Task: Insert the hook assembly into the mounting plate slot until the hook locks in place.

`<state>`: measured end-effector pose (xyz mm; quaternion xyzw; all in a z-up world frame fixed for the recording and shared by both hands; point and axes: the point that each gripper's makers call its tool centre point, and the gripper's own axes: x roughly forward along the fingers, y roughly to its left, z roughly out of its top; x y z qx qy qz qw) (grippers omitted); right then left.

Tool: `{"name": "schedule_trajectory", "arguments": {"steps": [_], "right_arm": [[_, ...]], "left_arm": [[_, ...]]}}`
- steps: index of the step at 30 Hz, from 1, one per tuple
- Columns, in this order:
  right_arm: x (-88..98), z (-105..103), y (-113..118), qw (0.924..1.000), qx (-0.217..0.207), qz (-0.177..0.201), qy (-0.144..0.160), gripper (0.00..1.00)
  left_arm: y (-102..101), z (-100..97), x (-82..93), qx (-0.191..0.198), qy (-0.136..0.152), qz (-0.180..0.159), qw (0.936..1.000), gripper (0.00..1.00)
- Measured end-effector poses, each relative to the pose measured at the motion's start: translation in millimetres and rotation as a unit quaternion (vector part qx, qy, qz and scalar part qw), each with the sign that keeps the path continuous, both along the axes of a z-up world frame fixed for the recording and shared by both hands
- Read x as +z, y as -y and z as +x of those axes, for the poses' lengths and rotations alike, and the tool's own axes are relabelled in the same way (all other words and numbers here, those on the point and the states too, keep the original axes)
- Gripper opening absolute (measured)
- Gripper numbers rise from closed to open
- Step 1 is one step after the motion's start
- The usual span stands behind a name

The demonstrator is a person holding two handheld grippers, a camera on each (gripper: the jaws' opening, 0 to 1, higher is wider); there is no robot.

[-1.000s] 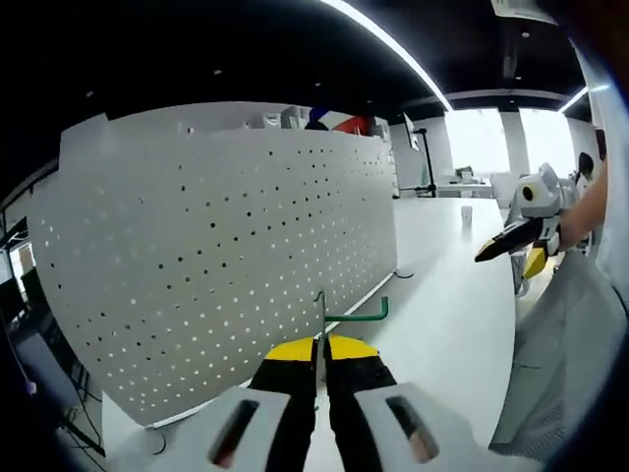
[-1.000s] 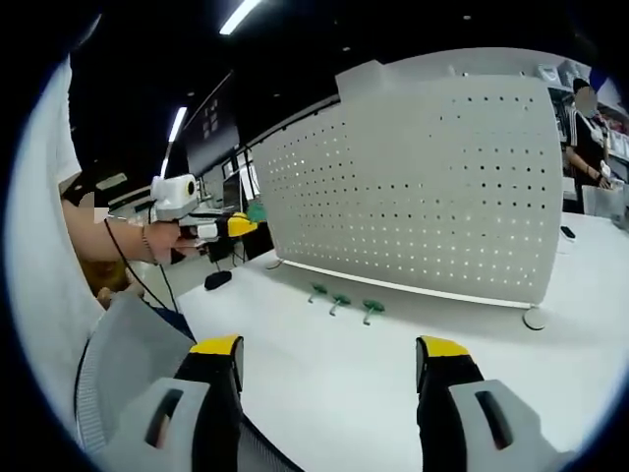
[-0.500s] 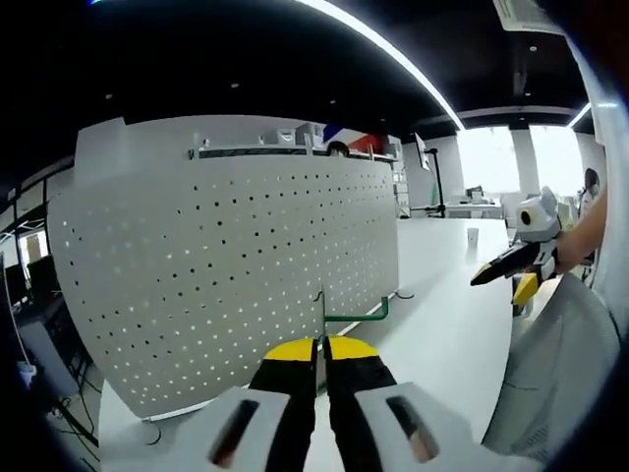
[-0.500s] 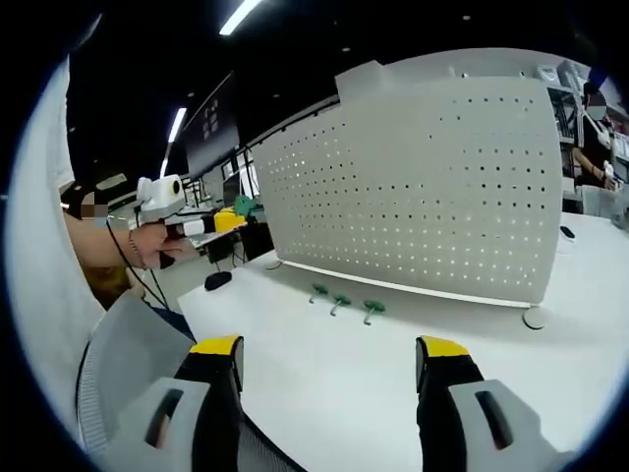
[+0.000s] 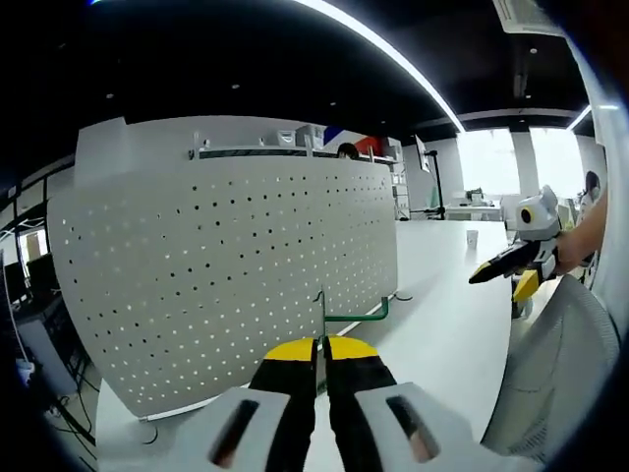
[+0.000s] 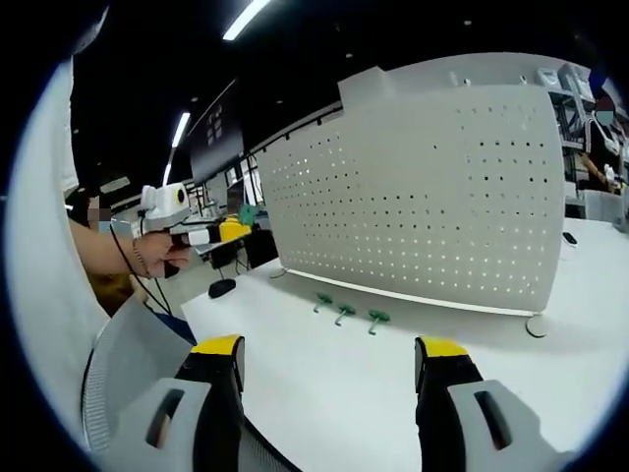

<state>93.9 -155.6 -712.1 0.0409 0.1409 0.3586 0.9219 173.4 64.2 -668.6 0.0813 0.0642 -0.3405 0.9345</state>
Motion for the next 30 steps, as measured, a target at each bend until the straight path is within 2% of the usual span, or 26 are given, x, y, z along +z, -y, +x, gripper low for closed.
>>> {"name": "schedule_trajectory", "arguments": {"steps": [5, 7, 9, 20, 30], "right_arm": [[22.6, 0, -4, 0.9985, 0.006, 0.029, 0.045, 0.65], [36.2, -2, -8, 0.9962, 0.014, 0.058, 0.063, 0.63], [38.2, -2, -8, 0.9959, 0.015, 0.056, 0.070, 0.62], [41.6, 3, -17, 0.9953, 0.023, 0.061, 0.072, 0.61], [56.7, 13, -39, 0.9921, 0.042, 0.076, 0.091, 0.59]], "left_arm": [[1, 0.5, 0.8, -0.001, 0.002, -0.001, 1.0000, 0.02], [1, 0.9, 1.0, 0.000, 0.003, -0.002, 1.0000, 0.02], [2, 1.0, 1.5, 0.000, 0.003, -0.003, 1.0000, 0.02], [11, 1.8, 4.2, -0.001, 0.005, -0.004, 1.0000, 0.02], [29, 0.7, 10.4, -0.011, 0.006, -0.018, 0.9998, 0.02]]}}
